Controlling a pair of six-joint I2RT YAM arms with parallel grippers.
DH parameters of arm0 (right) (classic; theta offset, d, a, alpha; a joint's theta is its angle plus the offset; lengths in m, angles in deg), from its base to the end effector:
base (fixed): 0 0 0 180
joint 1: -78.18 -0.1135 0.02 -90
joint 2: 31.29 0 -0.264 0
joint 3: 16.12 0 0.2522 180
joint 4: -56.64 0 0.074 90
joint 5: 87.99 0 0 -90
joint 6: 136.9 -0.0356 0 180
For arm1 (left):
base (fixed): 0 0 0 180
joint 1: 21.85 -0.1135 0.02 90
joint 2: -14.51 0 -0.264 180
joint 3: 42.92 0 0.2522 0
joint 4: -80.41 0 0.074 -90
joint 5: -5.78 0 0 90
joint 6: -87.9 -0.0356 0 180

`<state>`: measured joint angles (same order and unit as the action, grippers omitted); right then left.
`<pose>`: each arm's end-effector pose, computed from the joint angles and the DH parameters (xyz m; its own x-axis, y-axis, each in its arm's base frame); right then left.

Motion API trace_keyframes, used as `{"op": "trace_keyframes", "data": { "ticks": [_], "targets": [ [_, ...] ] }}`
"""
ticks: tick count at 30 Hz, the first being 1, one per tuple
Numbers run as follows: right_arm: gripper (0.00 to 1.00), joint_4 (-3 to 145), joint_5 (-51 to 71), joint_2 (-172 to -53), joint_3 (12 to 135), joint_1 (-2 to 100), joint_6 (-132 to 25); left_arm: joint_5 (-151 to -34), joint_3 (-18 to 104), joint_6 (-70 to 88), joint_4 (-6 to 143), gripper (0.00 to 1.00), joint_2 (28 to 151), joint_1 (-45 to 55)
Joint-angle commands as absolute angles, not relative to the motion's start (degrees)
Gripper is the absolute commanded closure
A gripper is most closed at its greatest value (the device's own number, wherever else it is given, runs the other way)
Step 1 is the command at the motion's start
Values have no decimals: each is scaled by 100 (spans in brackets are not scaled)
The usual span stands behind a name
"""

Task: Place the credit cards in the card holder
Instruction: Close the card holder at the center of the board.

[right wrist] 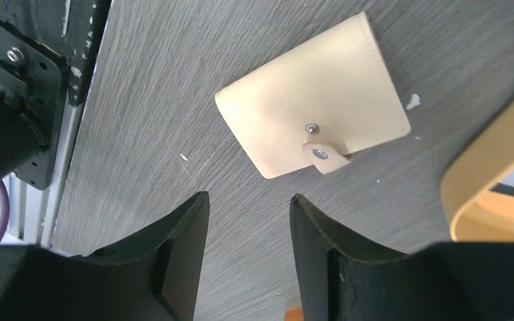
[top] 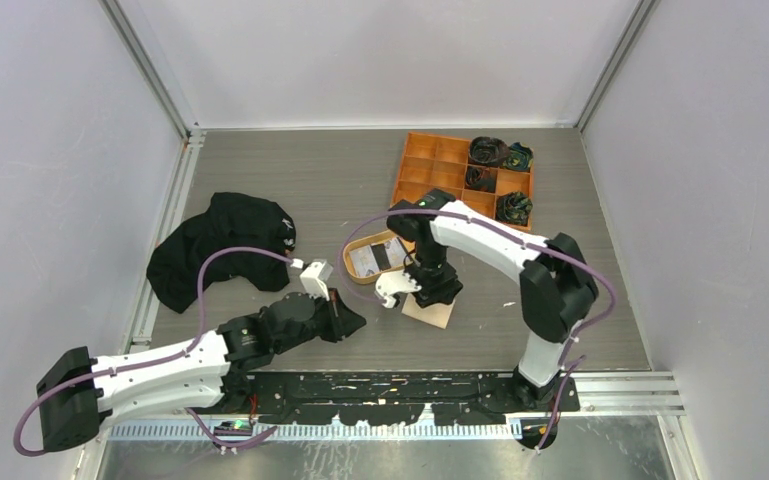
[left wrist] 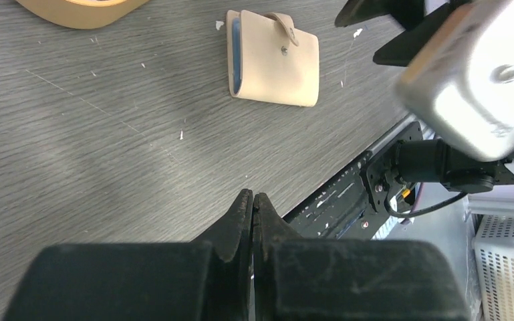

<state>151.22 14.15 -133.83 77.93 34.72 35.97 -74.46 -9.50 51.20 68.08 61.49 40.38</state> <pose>0.2142 0.2133 0.2280 0.5453 -0.8198 -0.1752 -0.7808 -0.5727 0.2498 0.0907 -0.1593 0.1998 -0.7638 -0.2455 -0.5970 0.3156 0.6648 -0.6771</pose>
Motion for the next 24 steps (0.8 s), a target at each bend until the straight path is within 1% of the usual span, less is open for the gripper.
{"op": "trace_keyframes", "data": {
  "ticks": [1,3,5,7,9,10,12,15,18,21,24],
  "targets": [
    [47,15079,1839,-12752,7686,3584,3252,-7632,-996,4985,7215,100,6145,4086],
    [47,14795,2079,-12383,7429,3731,2981,-7709,-1053,4992,7422,99,6225,4096],
    [46,13855,2297,-11634,6914,3837,2294,-7740,-1120,5017,7630,98,6301,4097],
    [38,12538,2510,-10765,6134,3894,1359,-7741,-1197,5068,7934,94,6447,4095],
    [26,11166,2472,-10019,5214,3899,197,-7768,-1257,5125,8388,91,6672,4099],
    [22,10778,2462,-9770,4899,3914,-144,-7793,-1249,5133,8632,90,6832,4094],
    [21,10396,2543,-9437,4469,4087,-377,-7842,-1142,5136,9124,89,7226,4096],
    [24,9965,2619,-9351,4217,4432,-677,-7920,-826,5080,9702,92,7971,4096],
    [30,9783,2904,-9570,4202,4605,-765,-7866,-504,5018,10212,97,8722,4083],
    [38,9553,2846,-9952,4224,4680,-868,-7795,-275,4993,10564,100,9346,4037],
    [44,9957,3031,-10431,4631,4879,-1117,-7909,-20,4968,10674,100,9796,3946]
  ]
}}
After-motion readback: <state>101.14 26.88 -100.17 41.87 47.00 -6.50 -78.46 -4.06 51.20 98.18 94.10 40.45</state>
